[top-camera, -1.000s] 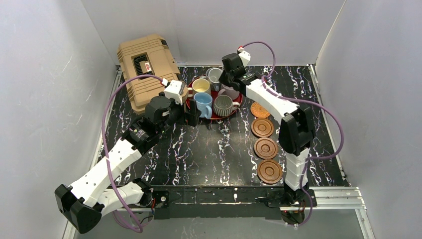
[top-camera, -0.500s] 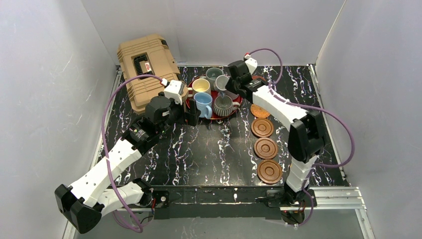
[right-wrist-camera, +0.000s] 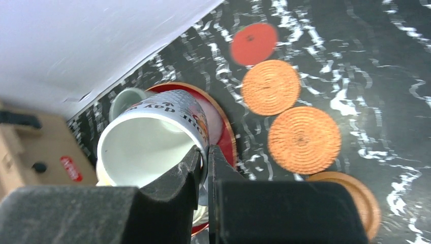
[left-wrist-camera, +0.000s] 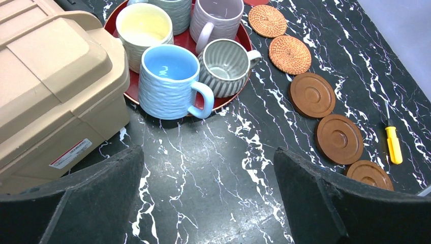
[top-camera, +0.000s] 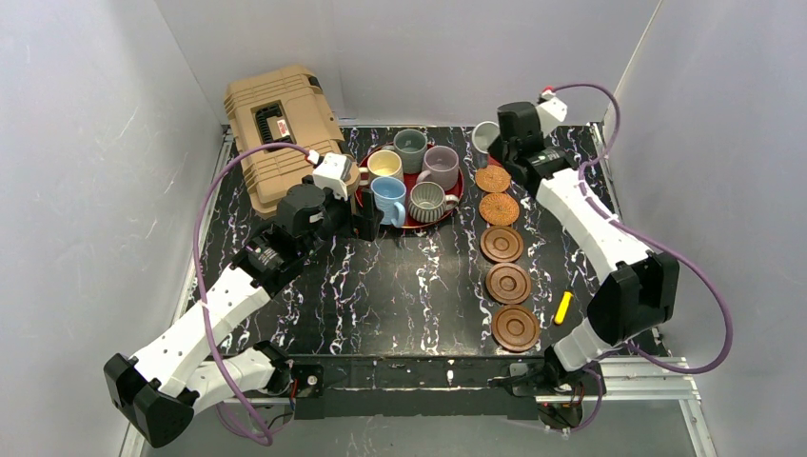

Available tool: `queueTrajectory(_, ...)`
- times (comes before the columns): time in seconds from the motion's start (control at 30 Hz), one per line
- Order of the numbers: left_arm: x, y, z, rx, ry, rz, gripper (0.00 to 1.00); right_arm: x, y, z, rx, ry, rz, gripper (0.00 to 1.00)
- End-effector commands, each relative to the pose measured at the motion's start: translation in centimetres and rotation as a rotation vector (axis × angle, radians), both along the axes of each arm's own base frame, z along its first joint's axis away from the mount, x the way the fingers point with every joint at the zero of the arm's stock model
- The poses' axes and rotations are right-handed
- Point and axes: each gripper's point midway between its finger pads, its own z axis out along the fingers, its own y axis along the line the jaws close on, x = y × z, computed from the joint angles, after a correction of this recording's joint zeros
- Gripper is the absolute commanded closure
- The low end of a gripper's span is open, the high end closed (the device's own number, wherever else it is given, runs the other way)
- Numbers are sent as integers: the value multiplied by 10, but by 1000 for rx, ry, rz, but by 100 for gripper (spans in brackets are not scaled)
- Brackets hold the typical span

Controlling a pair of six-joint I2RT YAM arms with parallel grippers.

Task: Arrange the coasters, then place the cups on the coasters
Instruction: Pick up the cup from the tray, then place the cup at the center of the board.

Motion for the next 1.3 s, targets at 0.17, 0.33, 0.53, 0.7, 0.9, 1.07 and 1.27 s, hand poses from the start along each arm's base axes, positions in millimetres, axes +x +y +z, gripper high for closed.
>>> queueTrajectory(0.17, -1, 7, 7, -9, -22, 22, 2, 11, -74, -7, 44, 64, -277, 99)
queueTrajectory(0.33, -1, 6, 6, -7, -19, 19, 2, 19, -86, -28, 68, 153, -364, 99)
queueTrajectory(0.53, -1, 6, 5, -4, -15, 19, 2, 33, -88, -56, 131, 222, -442, 99)
queueTrajectory(0.7, 2, 5, 1, 7, -16, 16, 2, 39, -77, -75, 189, 287, -456, 99)
queueTrajectory(0.9, 9, -21, -2, -12, -24, -76, 9, 29, -60, -75, 284, 304, -392, 99)
queueTrajectory(1.07, 13, -62, 4, 5, -61, -114, 11, 1, -59, -55, 321, 282, -344, 99)
queueTrajectory(1.27, 18, -126, -10, 31, -35, -148, 10, -39, -57, -31, 369, 245, -270, 99)
